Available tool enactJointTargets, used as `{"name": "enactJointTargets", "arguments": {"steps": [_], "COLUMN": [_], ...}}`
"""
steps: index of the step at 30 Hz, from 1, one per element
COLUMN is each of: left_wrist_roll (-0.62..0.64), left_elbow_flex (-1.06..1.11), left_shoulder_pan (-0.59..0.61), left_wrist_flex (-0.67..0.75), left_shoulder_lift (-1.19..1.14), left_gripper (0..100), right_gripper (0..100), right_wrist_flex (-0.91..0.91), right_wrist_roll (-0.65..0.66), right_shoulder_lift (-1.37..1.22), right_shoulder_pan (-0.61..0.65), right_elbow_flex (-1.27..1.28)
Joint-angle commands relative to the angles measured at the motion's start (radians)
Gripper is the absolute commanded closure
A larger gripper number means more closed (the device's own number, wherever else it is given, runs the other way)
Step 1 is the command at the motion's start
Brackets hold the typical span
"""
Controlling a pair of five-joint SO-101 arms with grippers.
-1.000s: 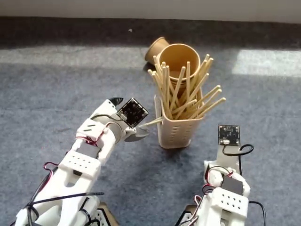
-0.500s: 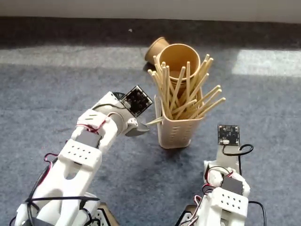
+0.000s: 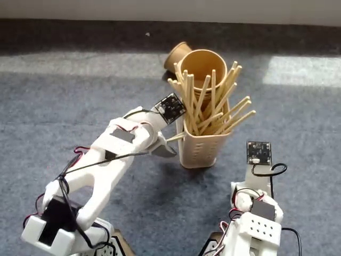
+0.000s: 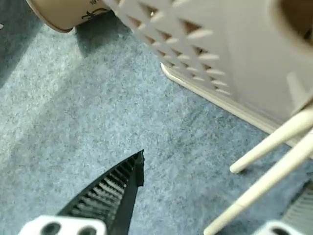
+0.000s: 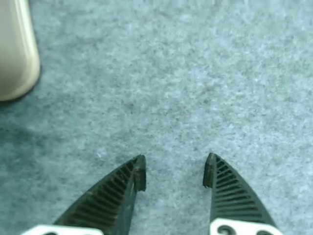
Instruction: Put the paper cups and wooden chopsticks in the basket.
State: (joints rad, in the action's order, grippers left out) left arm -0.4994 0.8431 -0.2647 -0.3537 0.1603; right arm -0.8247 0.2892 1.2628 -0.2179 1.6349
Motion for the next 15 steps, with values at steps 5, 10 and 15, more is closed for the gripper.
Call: {"name": "enactJointTargets", "arguments": {"steps": [5, 10, 15], "left_wrist_roll": [-0.017, -0.02, -0.149], "left_elbow_flex": [0.024, 0.025, 0.028], "left_shoulder_pan": [0.042, 0.107, 0.127], "left_wrist_flex": [0.038, 0.038, 0.037], "left_shoulder_lift": [-0.024, -0.024, -0.022], "left_gripper": [65, 82, 88], "right_gripper": [79.6, 79.6, 79.6], "right_wrist_flex": [0.012, 0.012, 0.012], "right_wrist_roll": [-0.002, -0.002, -0.002], "right_shoulder_lift": [0.008, 0.008, 0.008], "right_shoulder_pan": [0.013, 0.013, 0.013], "right_elbow_flex": [-0.002, -0.002, -0.002]}}
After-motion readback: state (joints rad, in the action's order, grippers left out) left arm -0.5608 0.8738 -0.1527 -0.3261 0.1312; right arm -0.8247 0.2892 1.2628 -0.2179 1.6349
